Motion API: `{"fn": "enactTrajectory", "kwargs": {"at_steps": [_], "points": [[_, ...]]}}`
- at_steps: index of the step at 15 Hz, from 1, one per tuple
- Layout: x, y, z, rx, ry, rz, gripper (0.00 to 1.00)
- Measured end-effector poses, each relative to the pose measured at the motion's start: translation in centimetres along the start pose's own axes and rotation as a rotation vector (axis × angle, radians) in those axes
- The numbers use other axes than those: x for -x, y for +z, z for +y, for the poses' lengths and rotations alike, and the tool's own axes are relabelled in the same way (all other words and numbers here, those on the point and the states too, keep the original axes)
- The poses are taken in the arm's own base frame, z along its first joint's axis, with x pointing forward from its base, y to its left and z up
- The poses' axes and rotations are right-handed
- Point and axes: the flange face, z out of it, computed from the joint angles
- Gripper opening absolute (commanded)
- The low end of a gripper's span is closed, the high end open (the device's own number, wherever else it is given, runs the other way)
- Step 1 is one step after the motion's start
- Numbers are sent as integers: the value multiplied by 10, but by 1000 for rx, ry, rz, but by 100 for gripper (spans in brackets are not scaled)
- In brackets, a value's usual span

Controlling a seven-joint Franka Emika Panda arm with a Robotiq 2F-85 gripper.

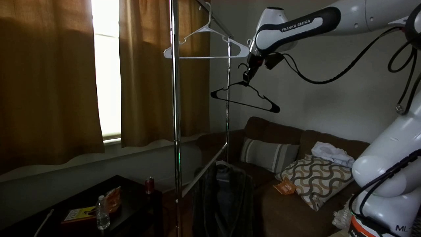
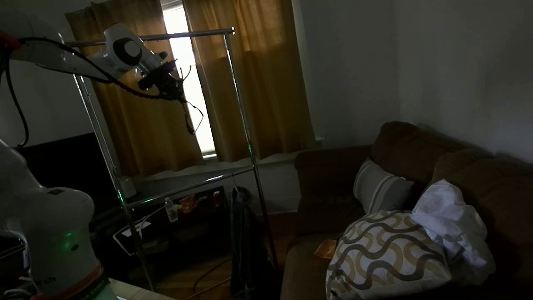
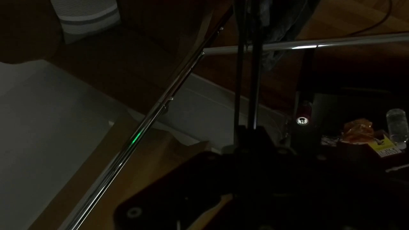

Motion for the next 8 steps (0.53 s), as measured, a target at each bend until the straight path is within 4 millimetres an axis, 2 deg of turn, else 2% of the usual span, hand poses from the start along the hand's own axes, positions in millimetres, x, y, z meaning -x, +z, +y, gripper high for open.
{"fn": "enactTrajectory", "kwargs": {"at_steps": [2, 3, 5, 8], "points": [[-1, 2, 0, -1, 0, -2, 8], [-1, 3, 0, -2, 0, -2, 2], [-2, 3, 0, -2, -1, -2, 2], [-13, -9, 7, 27, -8, 63, 2]]}}
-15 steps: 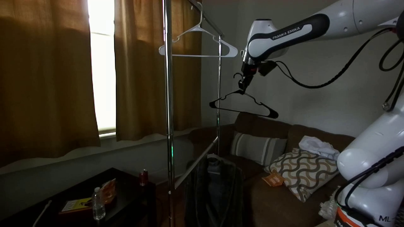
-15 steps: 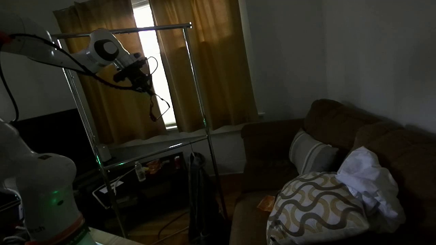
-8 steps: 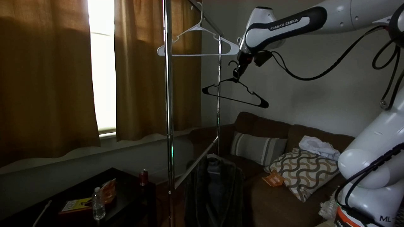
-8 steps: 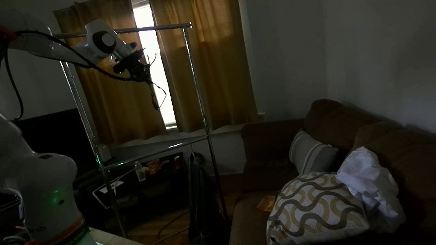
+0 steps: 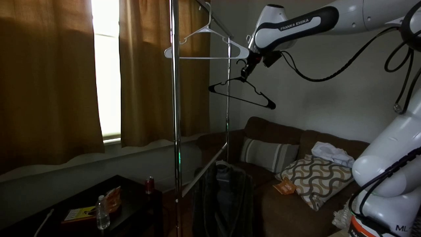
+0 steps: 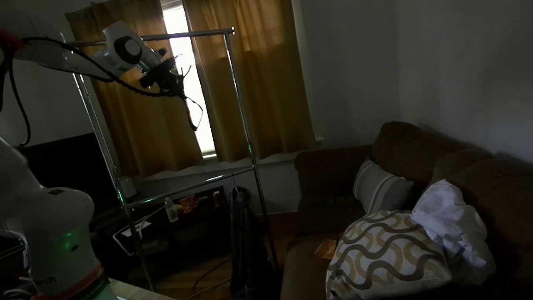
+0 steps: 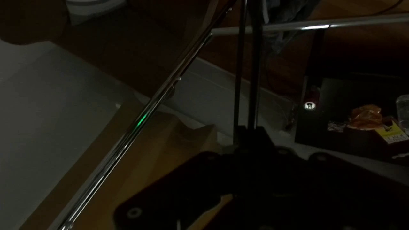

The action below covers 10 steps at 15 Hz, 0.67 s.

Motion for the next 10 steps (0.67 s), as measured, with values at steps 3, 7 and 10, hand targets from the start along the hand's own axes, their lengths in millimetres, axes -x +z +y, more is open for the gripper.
{"fn": "enactTrajectory", "kwargs": {"at_steps": [3, 7, 10], "points": [[-19, -27, 14, 43, -22, 93, 2], [-34, -61, 32, 66, -32, 181, 2], [-43, -78, 43, 31, -12, 263, 2]]}}
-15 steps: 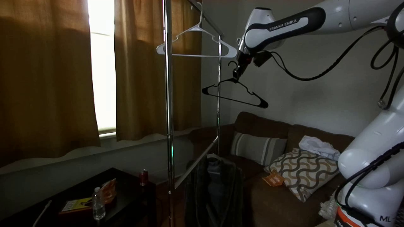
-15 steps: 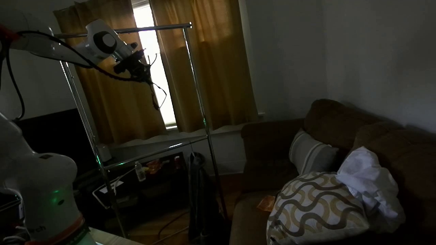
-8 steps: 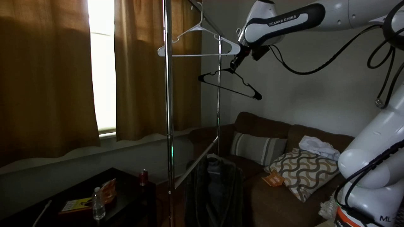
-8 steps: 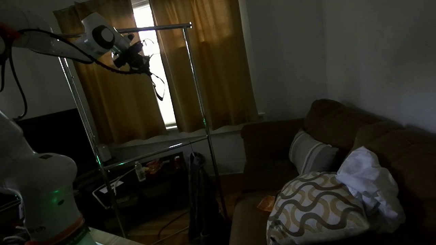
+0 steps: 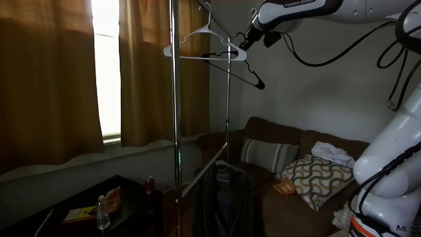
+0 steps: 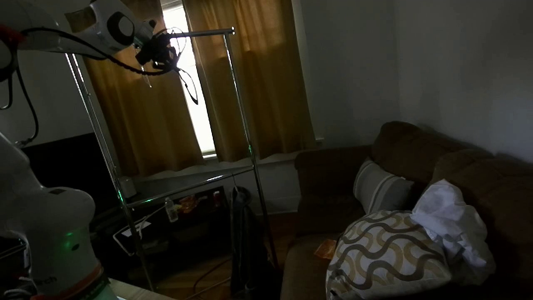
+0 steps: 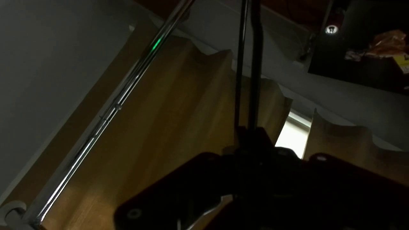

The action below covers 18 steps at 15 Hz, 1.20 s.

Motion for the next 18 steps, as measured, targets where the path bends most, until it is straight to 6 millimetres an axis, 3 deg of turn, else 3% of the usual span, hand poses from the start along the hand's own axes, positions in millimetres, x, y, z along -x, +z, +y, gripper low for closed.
{"fn": "enactTrajectory", "kwargs": {"at_steps": [4, 5, 10, 11, 14, 18], "points": [[-19, -6, 12, -54, 17, 83, 2], [-25, -5, 14, -64, 12, 100, 8], [-28, -1, 15, -65, 11, 100, 8], [-28, -1, 15, -65, 11, 100, 2], [-30, -2, 15, -67, 7, 105, 2], [-52, -15, 21, -87, -49, 188, 2]]}}
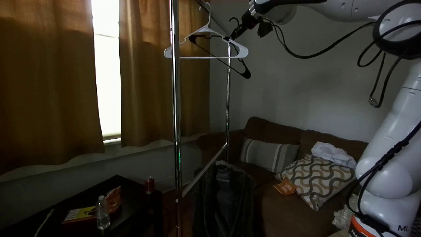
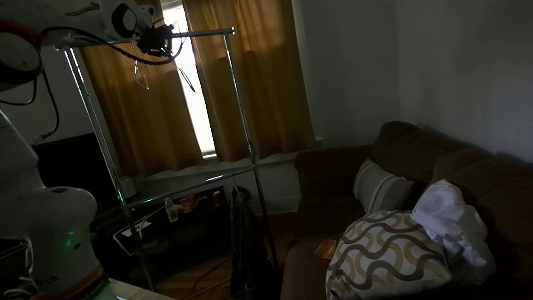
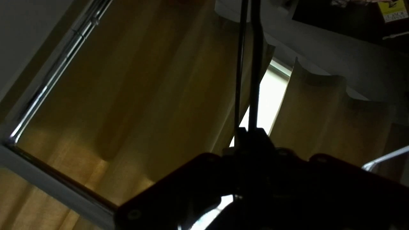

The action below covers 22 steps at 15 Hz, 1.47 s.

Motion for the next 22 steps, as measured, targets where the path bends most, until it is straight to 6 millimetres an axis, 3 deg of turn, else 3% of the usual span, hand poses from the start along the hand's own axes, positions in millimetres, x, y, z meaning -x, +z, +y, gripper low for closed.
{"fn": "enactTrajectory", "kwargs": {"at_steps": [6, 19, 20, 22], "points": [[-24, 0, 17, -41, -85, 61, 8], [-28, 3, 20, -40, -93, 64, 8], [-28, 3, 20, -40, -93, 64, 2], [-28, 3, 20, -40, -93, 64, 2]]}}
